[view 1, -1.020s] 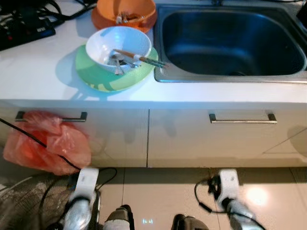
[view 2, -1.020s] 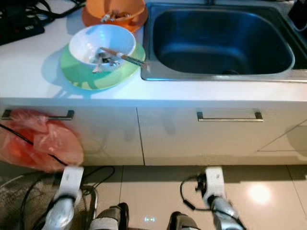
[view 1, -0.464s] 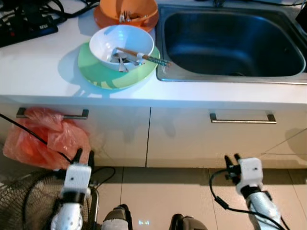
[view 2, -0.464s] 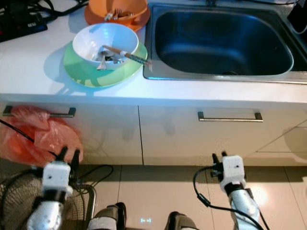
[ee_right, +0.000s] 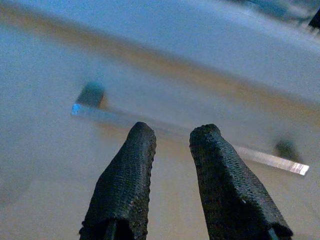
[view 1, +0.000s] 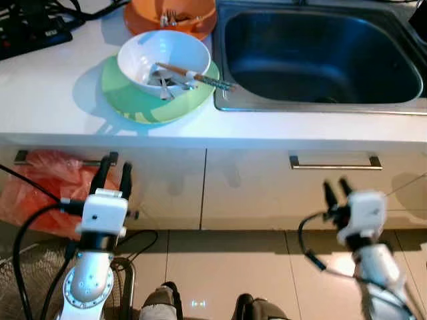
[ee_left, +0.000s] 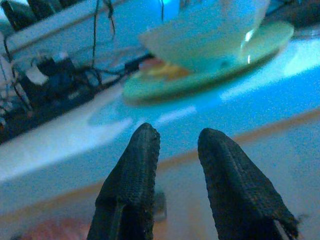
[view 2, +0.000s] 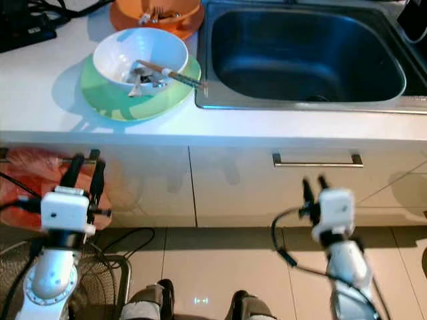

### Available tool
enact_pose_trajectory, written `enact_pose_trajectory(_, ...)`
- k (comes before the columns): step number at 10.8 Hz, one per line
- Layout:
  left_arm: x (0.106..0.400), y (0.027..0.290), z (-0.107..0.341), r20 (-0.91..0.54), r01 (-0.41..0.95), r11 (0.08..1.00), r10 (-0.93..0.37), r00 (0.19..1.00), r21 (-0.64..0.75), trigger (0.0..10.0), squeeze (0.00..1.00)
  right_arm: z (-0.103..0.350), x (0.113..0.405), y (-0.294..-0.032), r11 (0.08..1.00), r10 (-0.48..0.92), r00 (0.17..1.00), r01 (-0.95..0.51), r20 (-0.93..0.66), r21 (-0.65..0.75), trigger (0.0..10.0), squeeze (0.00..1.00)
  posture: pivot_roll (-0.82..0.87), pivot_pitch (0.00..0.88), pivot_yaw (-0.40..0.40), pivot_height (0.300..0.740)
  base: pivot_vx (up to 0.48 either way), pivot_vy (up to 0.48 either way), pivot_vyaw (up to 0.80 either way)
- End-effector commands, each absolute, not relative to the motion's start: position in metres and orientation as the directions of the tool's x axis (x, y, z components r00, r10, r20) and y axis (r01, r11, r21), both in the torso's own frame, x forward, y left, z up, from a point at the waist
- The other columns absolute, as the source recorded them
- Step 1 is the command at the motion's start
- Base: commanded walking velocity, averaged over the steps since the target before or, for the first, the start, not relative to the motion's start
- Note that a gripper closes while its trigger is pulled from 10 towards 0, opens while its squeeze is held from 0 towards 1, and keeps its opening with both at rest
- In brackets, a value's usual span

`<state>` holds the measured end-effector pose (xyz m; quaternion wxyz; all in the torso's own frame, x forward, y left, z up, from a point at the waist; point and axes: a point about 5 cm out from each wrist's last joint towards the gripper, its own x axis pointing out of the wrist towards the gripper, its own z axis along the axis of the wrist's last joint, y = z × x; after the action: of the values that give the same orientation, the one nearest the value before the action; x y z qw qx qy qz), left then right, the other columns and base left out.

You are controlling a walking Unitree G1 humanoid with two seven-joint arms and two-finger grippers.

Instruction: Kitchen organization

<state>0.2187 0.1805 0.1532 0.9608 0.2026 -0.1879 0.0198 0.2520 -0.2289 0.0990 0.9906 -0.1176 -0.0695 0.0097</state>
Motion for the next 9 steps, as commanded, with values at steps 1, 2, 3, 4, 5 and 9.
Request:
enact_pose_trajectory(1, 0.217, 0.175, 0.162, 0.384, -0.096, 0.914, -0.069, 0.921, 0.395, 10.0, 0.00, 0.114, 0.255, -0.233, 0.974, 0.014, 0.984, 0.027, 0.178, -0.223, 10.0, 0.00, 0.17, 0.248, -0.036, 0.740, 0.000, 0.000, 0.00)
enact_pose_trajectory(2, 0.221, 0.171, 0.174, 0.411, -0.099, 0.912, -0.080, 0.908, 0.398, 10.0, 0.00, 0.130, 0.260, -0.228, 0.974, 0.026, 0.974, 0.026, 0.226, -0.225, 10.0, 0.00, 0.17, 0.247, -0.034, 0.740, 0.000, 0.000, 0.00)
enact_pose_trajectory(3, 0.229, 0.164, 0.192, 0.450, -0.101, 0.916, -0.092, 0.888, 0.388, 10.0, 0.00, 0.153, 0.267, -0.222, 0.978, 0.018, 0.956, 0.044, 0.292, -0.204, 10.0, 0.00, 0.17, 0.247, -0.035, 0.740, 0.000, 0.000, 0.00)
enact_pose_trajectory(4, 0.234, 0.160, 0.197, 0.460, -0.088, 0.913, -0.115, 0.881, 0.398, 10.0, 0.00, 0.165, 0.272, -0.218, 0.984, 0.007, 0.945, 0.052, 0.328, -0.172, 10.0, 0.00, 0.17, 0.246, -0.035, 0.740, 0.000, 0.000, 0.00)
enact_pose_trajectory(5, 0.241, 0.153, 0.203, 0.467, -0.068, 0.918, -0.135, 0.874, 0.391, 10.0, 0.00, 0.181, 0.277, -0.209, 0.986, 0.023, 0.930, 0.040, 0.366, -0.164, 10.0, 0.00, 0.16, 0.242, -0.035, 0.740, 0.000, 0.000, 0.00)
enact_pose_trajectory(9, 0.259, 0.129, 0.215, 0.480, 0.009, 0.896, -0.246, 0.842, 0.444, 10.0, 0.00, 0.206, 0.294, -0.191, 0.997, 0.036, 0.913, -0.003, 0.407, -0.081, 10.0, 0.00, 0.16, 0.233, -0.046, 0.740, 0.000, 0.000, 0.00)
